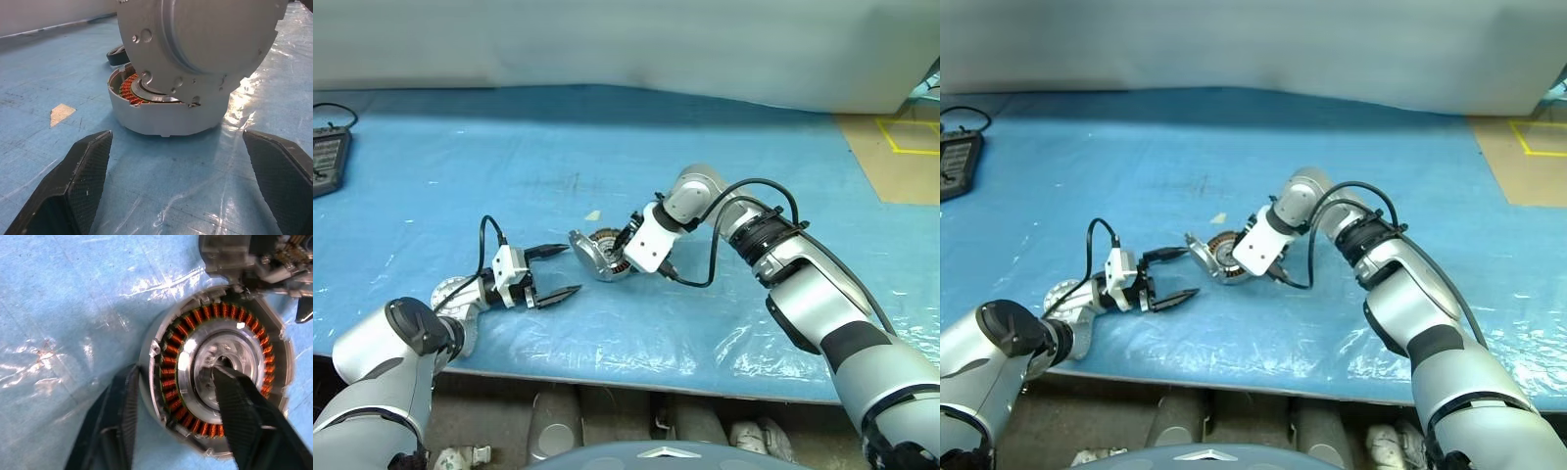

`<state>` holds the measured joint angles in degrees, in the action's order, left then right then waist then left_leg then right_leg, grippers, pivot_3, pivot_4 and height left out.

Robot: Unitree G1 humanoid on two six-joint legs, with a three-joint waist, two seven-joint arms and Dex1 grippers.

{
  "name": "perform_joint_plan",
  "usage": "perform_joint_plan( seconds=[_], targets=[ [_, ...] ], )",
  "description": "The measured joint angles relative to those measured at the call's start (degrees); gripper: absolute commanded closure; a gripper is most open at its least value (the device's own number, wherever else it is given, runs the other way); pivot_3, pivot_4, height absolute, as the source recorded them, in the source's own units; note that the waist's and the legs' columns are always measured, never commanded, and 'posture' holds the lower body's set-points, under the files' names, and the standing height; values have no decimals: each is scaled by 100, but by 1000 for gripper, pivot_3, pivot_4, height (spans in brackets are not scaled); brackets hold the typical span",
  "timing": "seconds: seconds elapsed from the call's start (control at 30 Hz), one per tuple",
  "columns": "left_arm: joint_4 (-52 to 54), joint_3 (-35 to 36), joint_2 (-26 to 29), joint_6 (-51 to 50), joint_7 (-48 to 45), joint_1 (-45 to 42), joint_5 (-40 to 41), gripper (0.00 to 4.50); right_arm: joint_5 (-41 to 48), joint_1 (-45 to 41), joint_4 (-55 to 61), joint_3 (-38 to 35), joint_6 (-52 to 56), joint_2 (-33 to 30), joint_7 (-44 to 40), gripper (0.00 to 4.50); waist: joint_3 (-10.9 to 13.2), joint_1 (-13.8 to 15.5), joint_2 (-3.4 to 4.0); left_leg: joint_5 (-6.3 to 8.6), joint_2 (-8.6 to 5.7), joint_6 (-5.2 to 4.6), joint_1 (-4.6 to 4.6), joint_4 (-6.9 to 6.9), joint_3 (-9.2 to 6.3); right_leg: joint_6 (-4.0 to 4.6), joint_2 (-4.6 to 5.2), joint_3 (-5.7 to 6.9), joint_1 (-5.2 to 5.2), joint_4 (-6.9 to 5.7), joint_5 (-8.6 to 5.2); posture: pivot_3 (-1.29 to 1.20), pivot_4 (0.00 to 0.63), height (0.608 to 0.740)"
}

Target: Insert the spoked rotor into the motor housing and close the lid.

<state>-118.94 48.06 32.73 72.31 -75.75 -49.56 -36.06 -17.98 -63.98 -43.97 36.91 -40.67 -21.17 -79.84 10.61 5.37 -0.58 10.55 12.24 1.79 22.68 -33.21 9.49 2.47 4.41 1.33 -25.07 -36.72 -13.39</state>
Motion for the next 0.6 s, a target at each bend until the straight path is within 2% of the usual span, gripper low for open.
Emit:
perform_joint_plan(
  seconds=[0.47,0.6],
  targets=[
    [0,0,2,0,-1,1,-1,0,-101,16,-50,-28,-14,12,184,2748,0,-1,0,3,1,4,-1,-4,0,0,0,0,1,-4,0,0,150,740],
    [0,1,-3,12,9,20,-2,0,506,540,632,-295,631,-340,-272,2748,1,52,-2,-4,-2,-9,4,-4,-2,0,1,3,6,4,0,0,150,740]
  ],
)
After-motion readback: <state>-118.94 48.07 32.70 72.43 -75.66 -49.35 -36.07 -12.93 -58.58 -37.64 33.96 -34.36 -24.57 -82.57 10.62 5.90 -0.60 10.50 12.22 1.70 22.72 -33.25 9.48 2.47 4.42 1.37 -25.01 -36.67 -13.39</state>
